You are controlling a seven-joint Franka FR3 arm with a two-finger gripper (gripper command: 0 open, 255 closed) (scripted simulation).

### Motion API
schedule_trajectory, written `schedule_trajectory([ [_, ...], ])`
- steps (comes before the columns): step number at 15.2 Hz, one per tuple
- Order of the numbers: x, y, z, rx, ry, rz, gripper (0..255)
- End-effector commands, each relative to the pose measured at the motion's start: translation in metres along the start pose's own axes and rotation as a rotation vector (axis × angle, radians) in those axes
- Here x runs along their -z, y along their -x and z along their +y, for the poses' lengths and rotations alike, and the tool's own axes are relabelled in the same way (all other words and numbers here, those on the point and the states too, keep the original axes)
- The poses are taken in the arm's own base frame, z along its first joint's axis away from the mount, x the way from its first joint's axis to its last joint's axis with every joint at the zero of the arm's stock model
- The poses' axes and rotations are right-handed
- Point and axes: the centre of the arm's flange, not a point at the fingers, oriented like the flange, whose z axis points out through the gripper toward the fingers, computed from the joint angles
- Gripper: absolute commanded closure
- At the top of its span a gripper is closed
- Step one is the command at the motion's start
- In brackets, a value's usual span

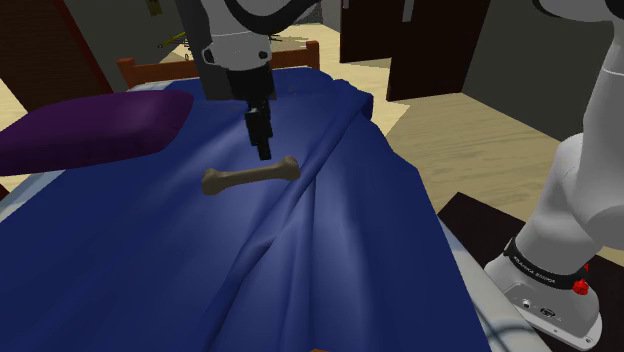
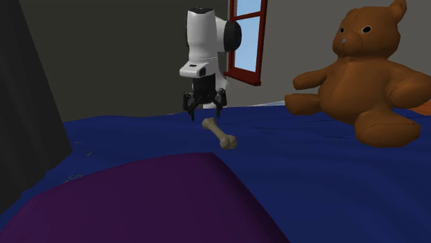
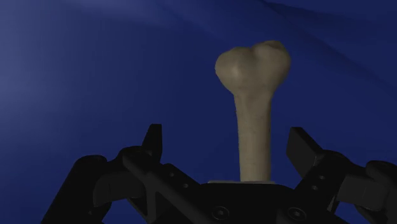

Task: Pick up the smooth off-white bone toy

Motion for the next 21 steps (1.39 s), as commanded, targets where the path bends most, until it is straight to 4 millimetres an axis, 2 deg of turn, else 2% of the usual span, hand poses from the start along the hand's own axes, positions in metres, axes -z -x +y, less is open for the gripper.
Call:
schedule_trajectory([
  [1, 0.000, -0.020, -0.016, 0.065, 0.003, 0.002, 0],
  [3, -0.001, -0.039, -0.034, 0.129, 0.006, 0.004, 0],
  [4, -0.001, -0.041, -0.036, 0.137, 0.006, 0.004, 0],
  [11, -0.041, -0.043, -0.035, 0.137, 0.006, 0.004, 0],
  [13, -0.041, -0.043, -0.035, 0.137, 0.006, 0.004, 0],
  [14, -0.041, -0.042, -0.036, 0.137, 0.006, 0.004, 255],
  [21, -0.041, -0.042, -0.035, 0.137, 0.006, 0.004, 255],
])
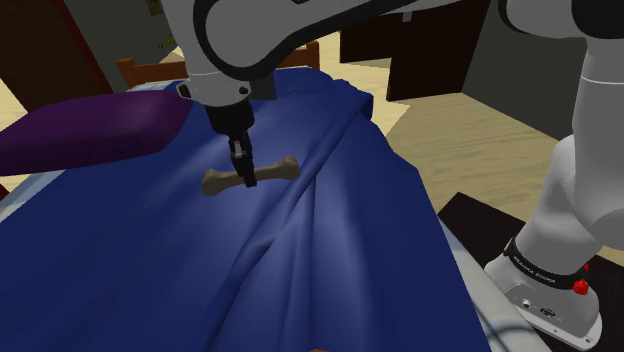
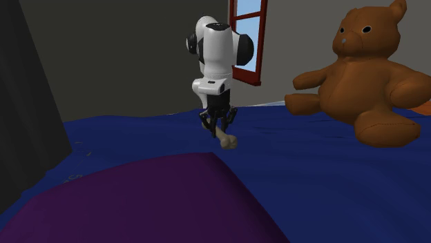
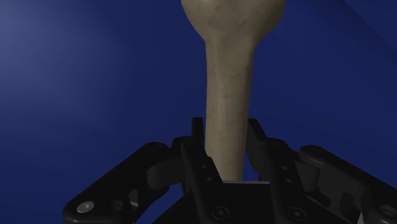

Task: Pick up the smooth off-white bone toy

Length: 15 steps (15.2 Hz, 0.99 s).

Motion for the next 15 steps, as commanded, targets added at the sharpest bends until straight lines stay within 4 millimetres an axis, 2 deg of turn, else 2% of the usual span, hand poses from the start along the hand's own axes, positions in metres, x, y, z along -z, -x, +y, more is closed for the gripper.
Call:
schedule_trajectory([
  [1, 0.000, 0.000, 0.000, 0.000, 0.000, -0.001, 255],
  [2, 0.000, -0.001, 0.000, 0.000, 0.000, -0.001, 255],
  [15, 0.069, 0.002, -0.002, 0.000, 0.000, -0.001, 255],
])
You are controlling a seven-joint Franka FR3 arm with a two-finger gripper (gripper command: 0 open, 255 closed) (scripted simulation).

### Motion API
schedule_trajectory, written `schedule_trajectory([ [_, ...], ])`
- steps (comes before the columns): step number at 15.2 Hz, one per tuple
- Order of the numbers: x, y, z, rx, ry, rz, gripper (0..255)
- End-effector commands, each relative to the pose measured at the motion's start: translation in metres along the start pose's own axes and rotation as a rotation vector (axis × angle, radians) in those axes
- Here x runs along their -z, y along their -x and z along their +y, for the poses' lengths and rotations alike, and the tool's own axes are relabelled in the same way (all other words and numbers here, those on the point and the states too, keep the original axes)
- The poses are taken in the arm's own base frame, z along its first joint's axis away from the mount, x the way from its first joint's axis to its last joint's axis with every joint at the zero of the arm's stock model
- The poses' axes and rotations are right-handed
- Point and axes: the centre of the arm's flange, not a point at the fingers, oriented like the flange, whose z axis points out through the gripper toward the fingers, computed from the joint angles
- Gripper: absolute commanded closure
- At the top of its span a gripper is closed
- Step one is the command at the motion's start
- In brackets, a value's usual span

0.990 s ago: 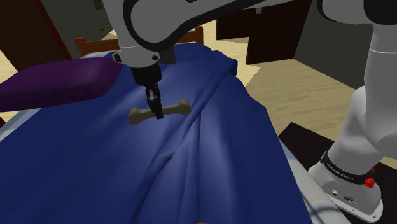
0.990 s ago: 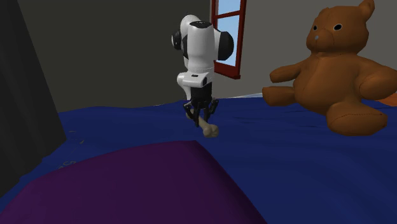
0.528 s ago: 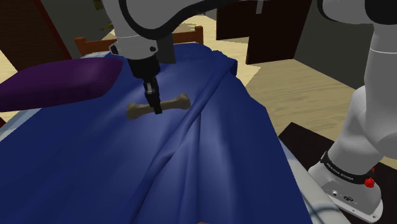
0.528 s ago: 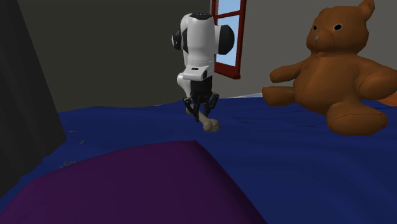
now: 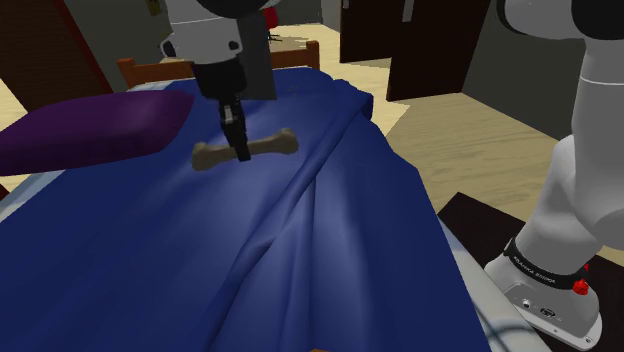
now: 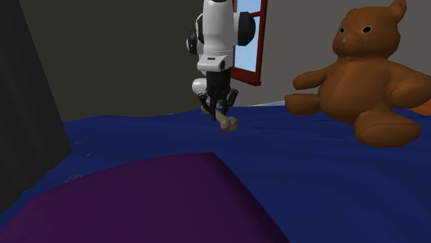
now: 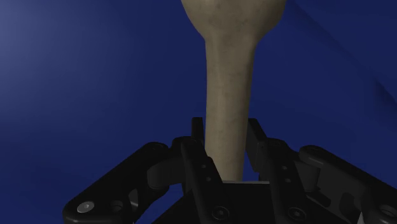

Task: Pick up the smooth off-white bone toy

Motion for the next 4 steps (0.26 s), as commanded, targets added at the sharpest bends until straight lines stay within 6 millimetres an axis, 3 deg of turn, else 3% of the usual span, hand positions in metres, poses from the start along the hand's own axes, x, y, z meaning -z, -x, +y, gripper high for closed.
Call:
schedule_trajectory([
  [1, 0.0103, -0.0001, -0.0002, 0.000, 0.000, 0.000, 255],
  [4, 0.0164, 0.0002, -0.0004, 0.000, 0.000, 0.000, 255],
])
